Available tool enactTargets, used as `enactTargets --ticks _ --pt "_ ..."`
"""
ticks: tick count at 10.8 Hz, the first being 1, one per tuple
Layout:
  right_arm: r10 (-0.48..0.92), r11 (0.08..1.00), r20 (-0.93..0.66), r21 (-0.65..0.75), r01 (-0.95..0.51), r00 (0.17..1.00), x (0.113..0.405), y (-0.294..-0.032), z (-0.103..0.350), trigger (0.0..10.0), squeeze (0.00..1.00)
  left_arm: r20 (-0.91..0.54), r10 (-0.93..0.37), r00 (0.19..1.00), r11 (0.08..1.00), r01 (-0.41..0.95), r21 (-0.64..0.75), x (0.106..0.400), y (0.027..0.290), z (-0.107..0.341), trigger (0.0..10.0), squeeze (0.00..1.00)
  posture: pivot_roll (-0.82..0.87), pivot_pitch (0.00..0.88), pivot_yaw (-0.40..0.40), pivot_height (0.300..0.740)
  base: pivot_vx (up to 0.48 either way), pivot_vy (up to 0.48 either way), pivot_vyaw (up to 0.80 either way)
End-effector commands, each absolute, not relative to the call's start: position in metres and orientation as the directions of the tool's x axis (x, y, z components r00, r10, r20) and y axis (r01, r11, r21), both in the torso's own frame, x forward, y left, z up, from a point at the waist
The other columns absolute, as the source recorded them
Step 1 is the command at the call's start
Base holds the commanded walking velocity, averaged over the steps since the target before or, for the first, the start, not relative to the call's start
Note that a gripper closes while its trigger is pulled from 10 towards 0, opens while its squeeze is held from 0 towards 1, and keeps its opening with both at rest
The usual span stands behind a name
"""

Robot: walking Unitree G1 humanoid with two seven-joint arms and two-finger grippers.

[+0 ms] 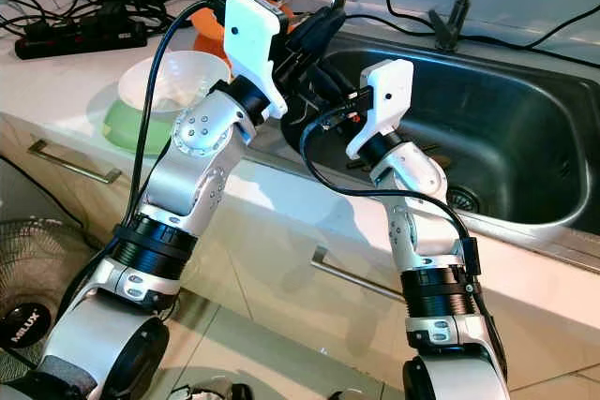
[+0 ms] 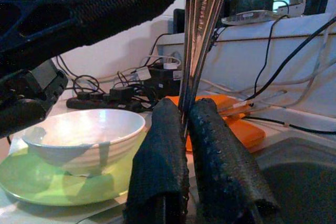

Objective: Kitchen organization

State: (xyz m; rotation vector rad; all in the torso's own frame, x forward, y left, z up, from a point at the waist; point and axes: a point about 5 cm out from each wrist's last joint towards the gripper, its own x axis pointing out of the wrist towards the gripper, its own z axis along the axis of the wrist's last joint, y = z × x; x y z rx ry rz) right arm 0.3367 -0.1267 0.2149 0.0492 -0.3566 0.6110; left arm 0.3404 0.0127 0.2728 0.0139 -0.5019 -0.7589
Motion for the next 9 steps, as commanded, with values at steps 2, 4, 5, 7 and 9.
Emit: enactTargets --ticks 2,4,5,7,9 --pt "0.58 0.799 0.336 -0.058 -0.598 0.742 0.3354 -0.1195 0.2131 0.0 0.0 0.427 -0.684 0.591 0.707 0.682 0.188 0.3363 0.0081 0.2723 10.0 0.0 0.01 0.054 0.046 0.74 0.0 0.0 0.0" --pt "0.577 0.802 0.335 -0.056 -0.595 0.745 0.3359 -0.1193 0.2123 0.0 0.0 0.43 -0.678 0.595 0.712 0.677 0.186 0.3365 0.0086 0.2726 10.0 0.0 0.01 0.054 0.046 0.74 0.0 0.0 0.0" --pt "0.575 0.803 0.336 -0.055 -0.594 0.746 0.3359 -0.1194 0.2123 0.0 0.0 0.43 -0.678 0.596 0.714 0.675 0.188 0.3366 0.0087 0.2726 10.0 0.0 0.01 0.053 0.046 0.74 0.0 0.0 0.0" --pt "0.559 0.815 0.333 -0.048 -0.578 0.76 0.3375 -0.1213 0.2111 0.0 0.0 0.43 -0.674 0.601 0.715 0.676 0.176 0.3373 0.0095 0.272 10.0 1.0 0.01 0.053 0.046 0.74 0.0 0.0 0.0" --pt "0.547 0.822 0.332 -0.041 -0.568 0.768 0.3388 -0.1224 0.2106 0.0 0.0 0.432 -0.672 0.602 0.716 0.677 0.17 0.3375 0.0102 0.2722 10.0 1.0 0.01 0.051 0.047 0.74 0.0 0.0 0.0"
